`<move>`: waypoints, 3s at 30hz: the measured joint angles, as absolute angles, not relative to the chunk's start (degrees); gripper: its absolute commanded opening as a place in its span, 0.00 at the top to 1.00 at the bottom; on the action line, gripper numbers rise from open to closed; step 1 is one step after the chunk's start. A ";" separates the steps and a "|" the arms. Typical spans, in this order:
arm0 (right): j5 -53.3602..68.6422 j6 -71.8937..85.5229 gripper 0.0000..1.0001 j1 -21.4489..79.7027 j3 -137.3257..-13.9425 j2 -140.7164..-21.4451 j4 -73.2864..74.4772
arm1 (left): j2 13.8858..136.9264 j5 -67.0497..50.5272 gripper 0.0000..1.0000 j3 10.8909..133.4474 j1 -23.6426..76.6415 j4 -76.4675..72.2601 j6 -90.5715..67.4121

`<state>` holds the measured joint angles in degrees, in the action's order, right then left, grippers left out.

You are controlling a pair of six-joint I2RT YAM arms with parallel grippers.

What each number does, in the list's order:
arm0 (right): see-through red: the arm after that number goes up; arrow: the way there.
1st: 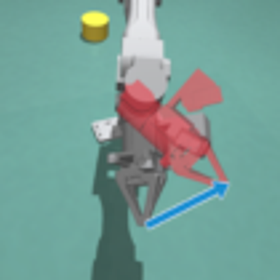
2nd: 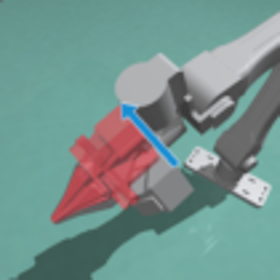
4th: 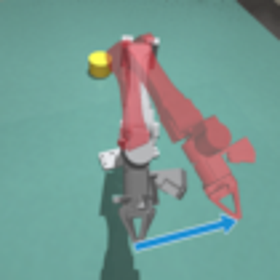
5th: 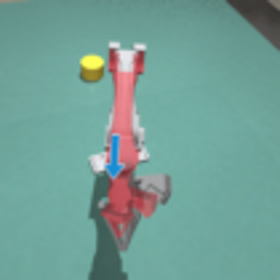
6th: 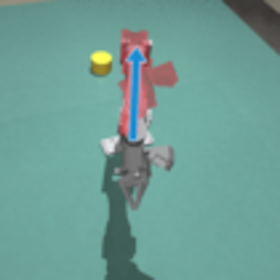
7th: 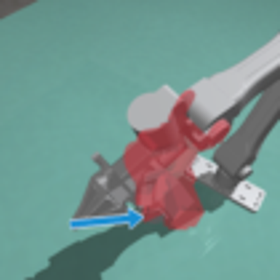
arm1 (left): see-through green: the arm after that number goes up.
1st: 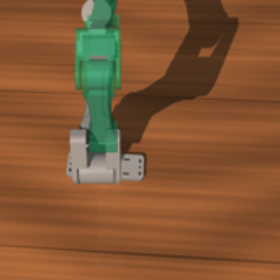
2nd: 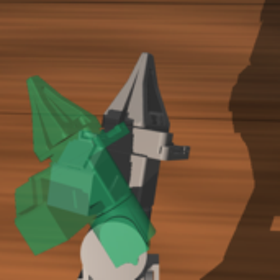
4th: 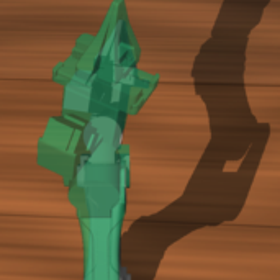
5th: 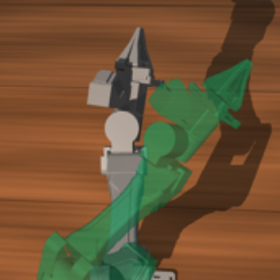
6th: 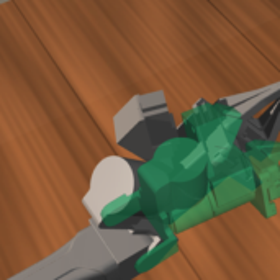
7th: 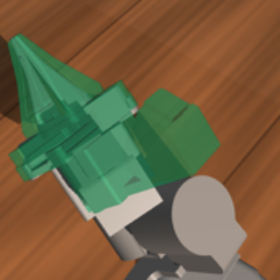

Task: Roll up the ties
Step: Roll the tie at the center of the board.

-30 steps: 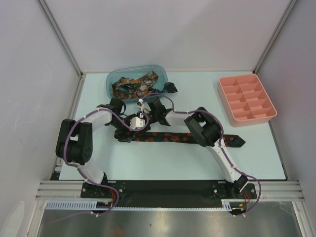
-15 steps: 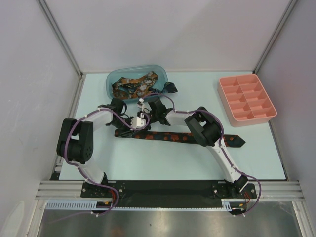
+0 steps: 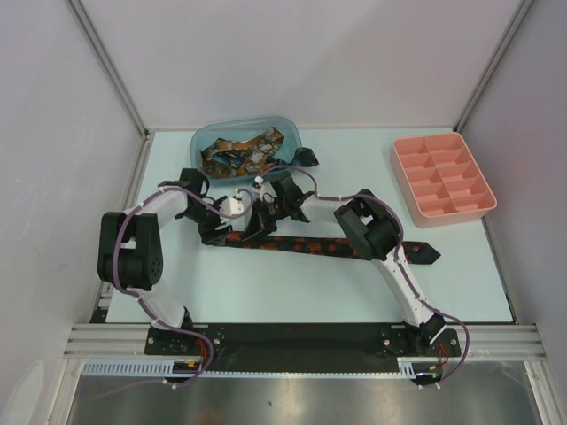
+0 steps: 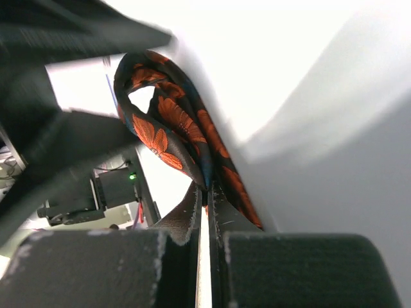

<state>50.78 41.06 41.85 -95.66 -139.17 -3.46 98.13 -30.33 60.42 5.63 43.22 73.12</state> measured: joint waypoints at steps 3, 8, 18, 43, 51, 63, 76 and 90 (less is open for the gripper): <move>50.46 39.92 1.00 41.63 -95.66 -139.17 -2.55 | 98.04 -30.33 0.35 61.47 2.11 44.60 74.89; 50.30 38.63 1.00 41.54 -95.98 -139.17 -1.17 | 97.73 -30.52 0.55 61.54 0.21 46.83 77.30; 49.95 37.34 1.00 41.65 -96.71 -139.17 0.62 | 96.31 -32.77 0.58 62.59 3.73 49.32 78.26; 53.28 39.46 1.00 42.19 -96.79 -139.17 0.34 | 99.88 -31.66 0.56 62.81 10.15 47.51 78.81; 53.43 40.93 1.00 42.15 -96.64 -139.17 0.36 | 99.88 -31.70 0.55 62.81 10.15 47.72 79.61; 53.25 41.47 0.80 42.15 -96.33 -139.17 0.19 | 101.01 -31.35 0.61 63.13 10.44 48.53 80.18; 54.96 37.39 0.51 38.74 -92.97 -133.71 5.65 | 102.65 -29.47 0.63 63.53 11.14 49.43 82.65; 55.16 47.18 0.51 39.31 -92.64 -132.14 -2.24 | 102.76 -29.45 0.62 63.68 11.14 49.78 83.13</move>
<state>55.16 47.18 39.31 -92.64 -132.14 -2.24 102.76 -29.45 63.68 11.14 49.78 83.13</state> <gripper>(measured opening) 0.494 0.376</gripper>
